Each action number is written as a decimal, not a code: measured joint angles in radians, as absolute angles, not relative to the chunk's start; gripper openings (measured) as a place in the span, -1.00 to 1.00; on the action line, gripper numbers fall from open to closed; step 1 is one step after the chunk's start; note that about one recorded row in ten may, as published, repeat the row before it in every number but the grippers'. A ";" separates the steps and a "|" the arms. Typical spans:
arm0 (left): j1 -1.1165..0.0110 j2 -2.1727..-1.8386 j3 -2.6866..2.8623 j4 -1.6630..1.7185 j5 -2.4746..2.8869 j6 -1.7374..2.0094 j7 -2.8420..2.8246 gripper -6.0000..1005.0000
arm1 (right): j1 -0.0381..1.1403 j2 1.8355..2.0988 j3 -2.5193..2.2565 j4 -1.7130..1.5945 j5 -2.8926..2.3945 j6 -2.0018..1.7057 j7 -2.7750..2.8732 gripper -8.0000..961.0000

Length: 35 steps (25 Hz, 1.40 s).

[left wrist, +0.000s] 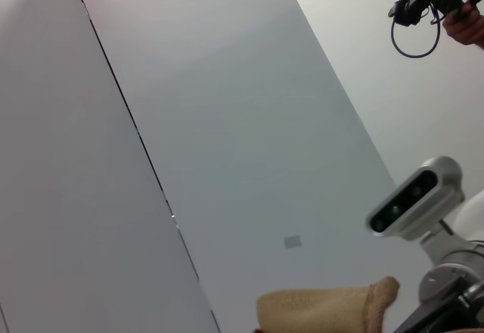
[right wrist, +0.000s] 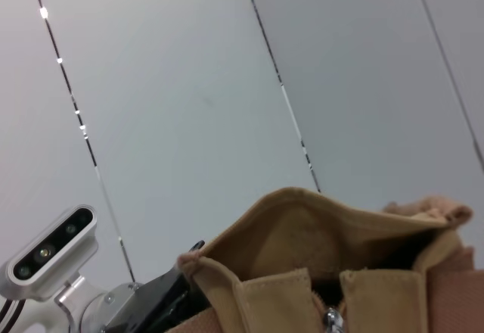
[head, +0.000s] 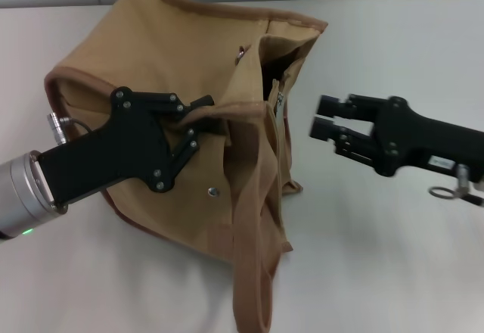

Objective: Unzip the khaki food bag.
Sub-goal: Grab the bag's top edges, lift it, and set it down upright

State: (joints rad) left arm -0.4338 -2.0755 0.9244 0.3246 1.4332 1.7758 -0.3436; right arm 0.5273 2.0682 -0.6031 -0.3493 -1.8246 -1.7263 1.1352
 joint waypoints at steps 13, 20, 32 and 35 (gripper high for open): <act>-0.426 -2.078 0.949 0.324 1.430 1.793 -0.342 -0.82 | 0.601 2.081 -0.736 -0.336 -1.826 -1.655 1.143 -0.05; -0.430 -2.079 0.963 0.317 1.429 1.794 -0.342 -0.82 | 0.604 2.079 -0.772 -0.343 -1.825 -1.710 1.145 -0.05; -0.427 -2.079 0.963 0.313 1.428 1.791 -0.342 -0.83 | 0.595 2.070 -0.820 -0.345 -1.829 -1.770 1.147 -0.08; -0.427 -2.079 0.963 0.312 1.428 1.793 -0.342 -0.83 | 0.594 2.071 -0.821 -0.345 -1.830 -1.769 1.147 -0.12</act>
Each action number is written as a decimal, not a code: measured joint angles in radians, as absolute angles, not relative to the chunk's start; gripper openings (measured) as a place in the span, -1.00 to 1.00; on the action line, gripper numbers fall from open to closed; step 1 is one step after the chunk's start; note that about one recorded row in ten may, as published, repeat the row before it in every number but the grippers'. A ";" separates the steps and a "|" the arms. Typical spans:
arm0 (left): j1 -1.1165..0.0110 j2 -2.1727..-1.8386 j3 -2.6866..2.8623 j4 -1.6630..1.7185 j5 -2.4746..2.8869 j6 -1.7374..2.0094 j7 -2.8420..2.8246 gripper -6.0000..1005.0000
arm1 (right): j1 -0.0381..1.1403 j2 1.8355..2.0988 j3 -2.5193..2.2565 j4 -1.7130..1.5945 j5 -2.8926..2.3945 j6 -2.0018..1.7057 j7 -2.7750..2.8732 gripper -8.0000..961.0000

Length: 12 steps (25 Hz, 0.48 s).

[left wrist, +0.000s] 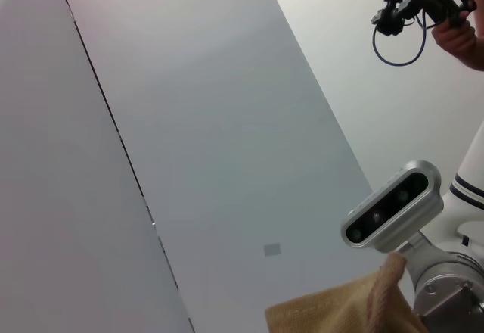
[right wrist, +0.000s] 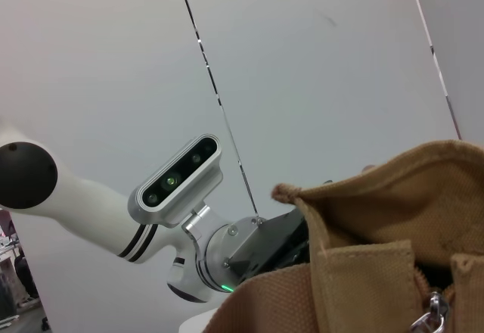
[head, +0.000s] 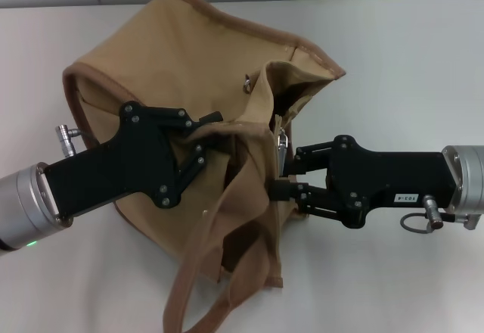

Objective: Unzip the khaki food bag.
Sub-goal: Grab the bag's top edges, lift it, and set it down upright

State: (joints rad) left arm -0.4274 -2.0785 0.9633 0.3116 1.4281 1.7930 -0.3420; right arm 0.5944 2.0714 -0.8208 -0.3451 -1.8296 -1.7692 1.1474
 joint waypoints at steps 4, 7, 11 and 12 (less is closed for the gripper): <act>-0.428 -2.078 0.968 0.311 1.428 1.793 -0.342 -0.83 | 0.593 2.073 -0.816 -0.344 -1.830 -1.763 1.147 -0.16; -0.427 -2.078 0.972 0.311 1.427 1.793 -0.342 -0.83 | 0.593 2.074 -0.812 -0.343 -1.829 -1.760 1.148 -0.22; -0.425 -2.078 0.973 0.303 1.427 1.793 -0.340 -0.83 | 0.583 2.074 -0.794 -0.343 -1.821 -1.753 1.162 -0.37; -0.425 -2.078 0.973 0.301 1.427 1.793 -0.337 -0.83 | 0.582 2.074 -0.786 -0.344 -1.821 -1.753 1.168 -0.37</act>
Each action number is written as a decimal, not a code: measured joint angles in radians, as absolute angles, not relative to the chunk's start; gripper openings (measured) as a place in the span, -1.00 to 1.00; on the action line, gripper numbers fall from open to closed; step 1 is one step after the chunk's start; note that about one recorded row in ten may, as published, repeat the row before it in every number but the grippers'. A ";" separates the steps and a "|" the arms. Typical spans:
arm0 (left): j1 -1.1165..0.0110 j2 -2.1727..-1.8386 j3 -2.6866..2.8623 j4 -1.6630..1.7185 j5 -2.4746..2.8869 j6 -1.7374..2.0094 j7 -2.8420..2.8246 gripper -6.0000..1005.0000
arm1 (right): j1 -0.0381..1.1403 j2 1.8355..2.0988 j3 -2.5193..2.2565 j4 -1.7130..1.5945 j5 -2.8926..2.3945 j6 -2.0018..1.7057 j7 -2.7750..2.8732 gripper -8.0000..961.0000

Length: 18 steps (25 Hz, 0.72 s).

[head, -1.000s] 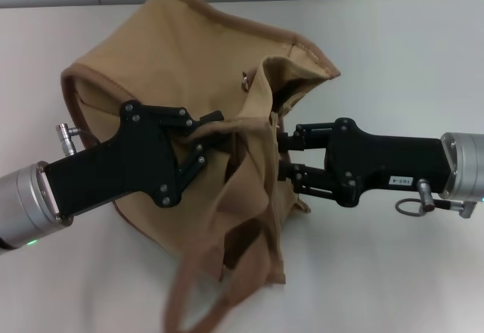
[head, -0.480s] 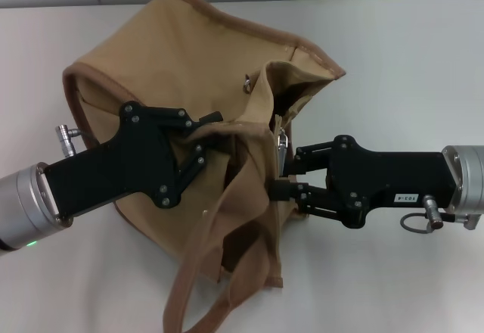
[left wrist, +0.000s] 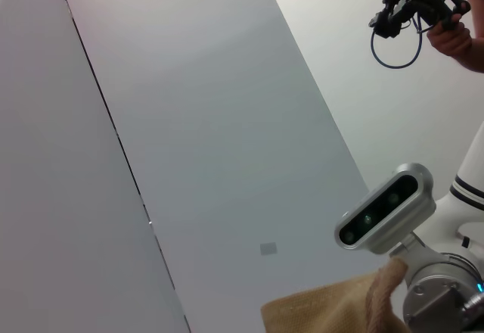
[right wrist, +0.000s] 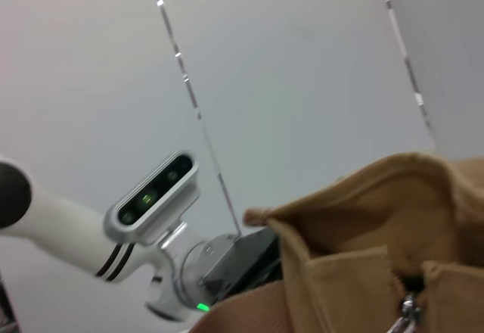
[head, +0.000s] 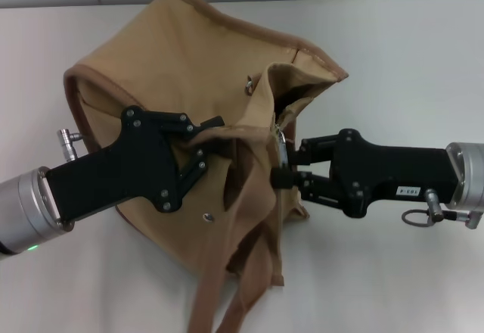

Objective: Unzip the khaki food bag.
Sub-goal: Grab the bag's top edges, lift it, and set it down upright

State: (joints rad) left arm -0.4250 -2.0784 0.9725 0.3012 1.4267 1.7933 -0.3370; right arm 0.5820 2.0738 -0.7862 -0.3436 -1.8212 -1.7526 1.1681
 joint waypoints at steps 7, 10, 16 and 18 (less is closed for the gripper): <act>-0.425 -2.078 0.973 0.295 1.426 1.791 -0.325 -0.83 | 0.581 2.069 -0.772 -0.345 -1.820 -1.750 1.197 -0.38; -0.425 -2.078 0.973 0.295 1.427 1.790 -0.325 -0.83 | 0.581 2.068 -0.772 -0.345 -1.820 -1.750 1.200 -0.38; -0.428 -2.078 0.973 0.288 1.427 1.783 -0.315 -0.83 | 0.581 2.060 -0.772 -0.354 -1.821 -1.728 1.226 -0.38; -0.429 -2.079 0.973 0.287 1.428 1.782 -0.314 -0.83 | 0.578 2.052 -0.771 -0.356 -1.820 -1.726 1.237 -0.38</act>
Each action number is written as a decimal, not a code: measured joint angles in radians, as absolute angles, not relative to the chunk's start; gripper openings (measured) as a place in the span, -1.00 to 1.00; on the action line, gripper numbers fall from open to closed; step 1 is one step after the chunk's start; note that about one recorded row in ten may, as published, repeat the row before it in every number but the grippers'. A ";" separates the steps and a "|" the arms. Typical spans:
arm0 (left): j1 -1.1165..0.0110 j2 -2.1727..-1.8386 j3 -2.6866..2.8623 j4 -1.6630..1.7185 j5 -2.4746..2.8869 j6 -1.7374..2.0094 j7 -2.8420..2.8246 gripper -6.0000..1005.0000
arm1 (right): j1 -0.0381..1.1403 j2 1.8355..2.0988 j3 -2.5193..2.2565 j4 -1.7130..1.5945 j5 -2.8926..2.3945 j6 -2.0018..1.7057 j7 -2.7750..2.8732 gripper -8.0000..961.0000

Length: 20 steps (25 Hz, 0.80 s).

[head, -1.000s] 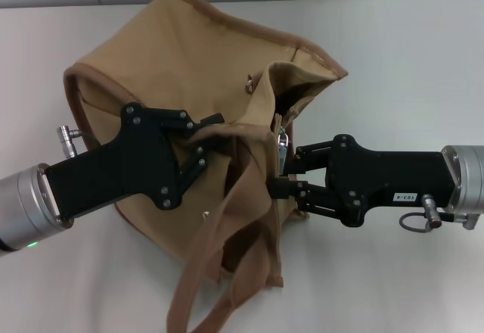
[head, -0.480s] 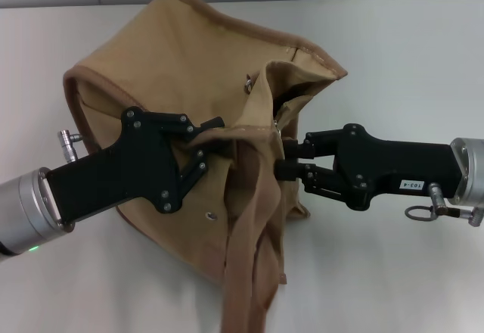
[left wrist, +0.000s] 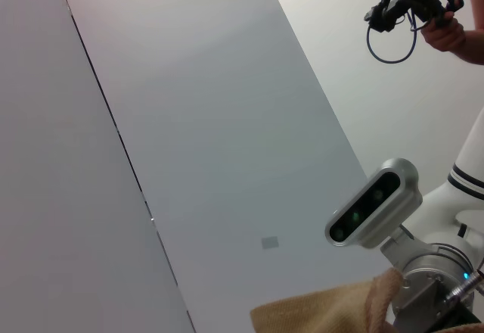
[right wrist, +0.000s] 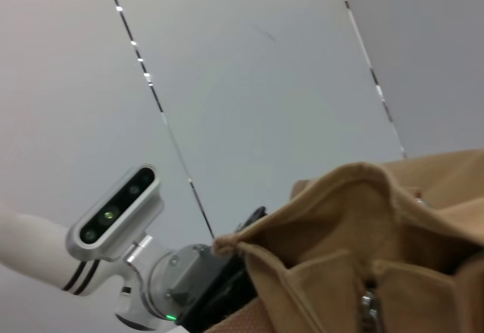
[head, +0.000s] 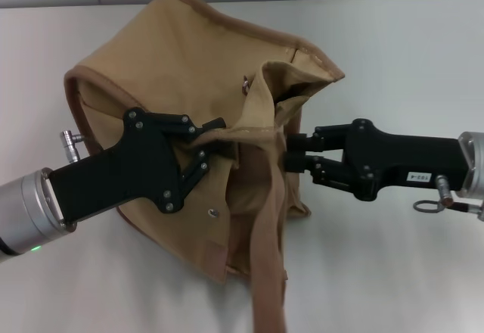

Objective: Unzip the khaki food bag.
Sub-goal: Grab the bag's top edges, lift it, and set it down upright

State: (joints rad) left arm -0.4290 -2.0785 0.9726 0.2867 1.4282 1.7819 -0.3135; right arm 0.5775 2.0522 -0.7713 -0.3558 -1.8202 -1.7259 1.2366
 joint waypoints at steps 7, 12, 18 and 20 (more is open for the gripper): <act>-0.434 -2.079 0.972 0.287 1.429 1.764 -0.313 -0.83 | 0.570 2.032 -0.729 -0.357 -1.818 -1.729 1.248 -0.38; -0.434 -2.079 0.973 0.287 1.429 1.763 -0.313 -0.83 | 0.574 2.029 -0.721 -0.357 -1.819 -1.731 1.255 -0.38; -0.437 -2.080 0.973 0.287 1.429 1.763 -0.313 -0.83 | 0.589 2.040 -0.728 -0.356 -1.824 -1.724 1.254 -0.38; -0.438 -2.080 0.973 0.287 1.429 1.765 -0.313 -0.83 | 0.591 2.045 -0.729 -0.353 -1.825 -1.719 1.251 -0.38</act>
State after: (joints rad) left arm -0.4375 -2.0800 0.9725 0.2868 1.4285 1.7654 -0.3129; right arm 0.5905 2.0447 -0.7289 -0.3535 -1.8249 -1.7193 1.2512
